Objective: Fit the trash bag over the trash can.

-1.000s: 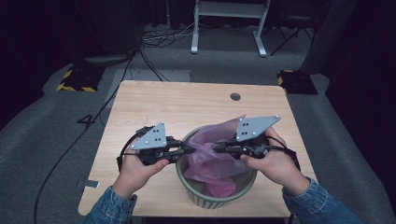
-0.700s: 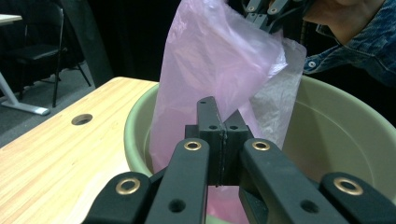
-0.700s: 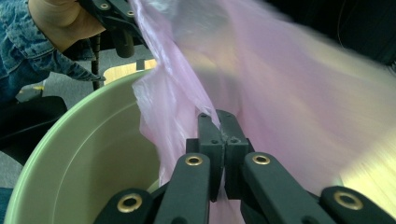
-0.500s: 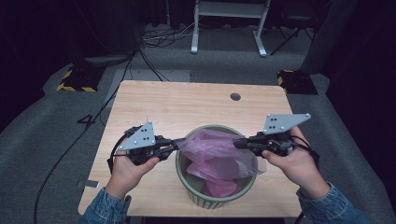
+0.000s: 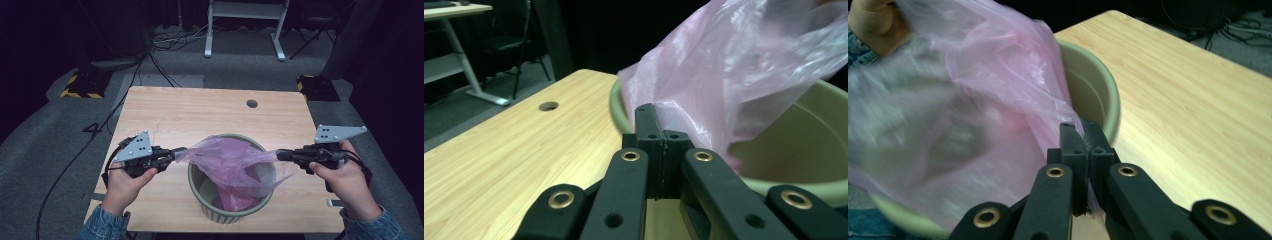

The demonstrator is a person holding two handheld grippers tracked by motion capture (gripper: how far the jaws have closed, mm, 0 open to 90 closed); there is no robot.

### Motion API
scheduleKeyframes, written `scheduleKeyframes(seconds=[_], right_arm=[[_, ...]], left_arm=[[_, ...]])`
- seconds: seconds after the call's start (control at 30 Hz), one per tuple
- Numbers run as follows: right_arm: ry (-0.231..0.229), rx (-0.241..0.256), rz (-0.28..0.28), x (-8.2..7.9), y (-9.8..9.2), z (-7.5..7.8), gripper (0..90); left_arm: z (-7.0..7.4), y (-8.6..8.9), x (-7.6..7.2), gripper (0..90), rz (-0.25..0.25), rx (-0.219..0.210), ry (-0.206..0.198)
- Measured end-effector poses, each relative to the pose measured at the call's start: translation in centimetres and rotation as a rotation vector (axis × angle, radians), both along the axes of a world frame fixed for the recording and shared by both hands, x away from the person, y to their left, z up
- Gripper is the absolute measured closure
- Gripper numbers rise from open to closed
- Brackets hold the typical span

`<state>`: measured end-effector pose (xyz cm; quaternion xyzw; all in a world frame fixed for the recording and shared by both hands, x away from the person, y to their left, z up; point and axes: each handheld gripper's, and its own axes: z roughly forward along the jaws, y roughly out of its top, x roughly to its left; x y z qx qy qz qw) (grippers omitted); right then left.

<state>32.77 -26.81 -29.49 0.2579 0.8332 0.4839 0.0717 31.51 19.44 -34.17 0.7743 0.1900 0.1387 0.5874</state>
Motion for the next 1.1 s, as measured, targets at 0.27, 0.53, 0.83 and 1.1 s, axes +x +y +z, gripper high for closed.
scheduleKeyframes(seconds=[0.27, 0.53, 0.83, 1.1], right_arm=[[0.025, 0.0, -0.068, -0.5, -3.0, -1.1, 90.0], [-0.179, -0.053, -0.001, -1.1, -1.6, -0.2, 59.0], [-0.28, -0.095, 0.082, -0.9, 0.2, 0.5, 40.5], [-0.316, -0.107, 0.132, -1.2, 1.9, 1.4, 40.3]], left_arm=[[-0.5, 2.1, -0.5, 90.0, 0.039, -0.014, 0.013], [-0.1, 0.9, -0.3, 81.0, -0.005, -0.009, -0.007], [0.6, 0.0, -0.7, 45.6, 0.012, -0.019, -0.037], [2.6, -0.5, -1.2, 37.2, -0.004, -0.043, -0.064]])
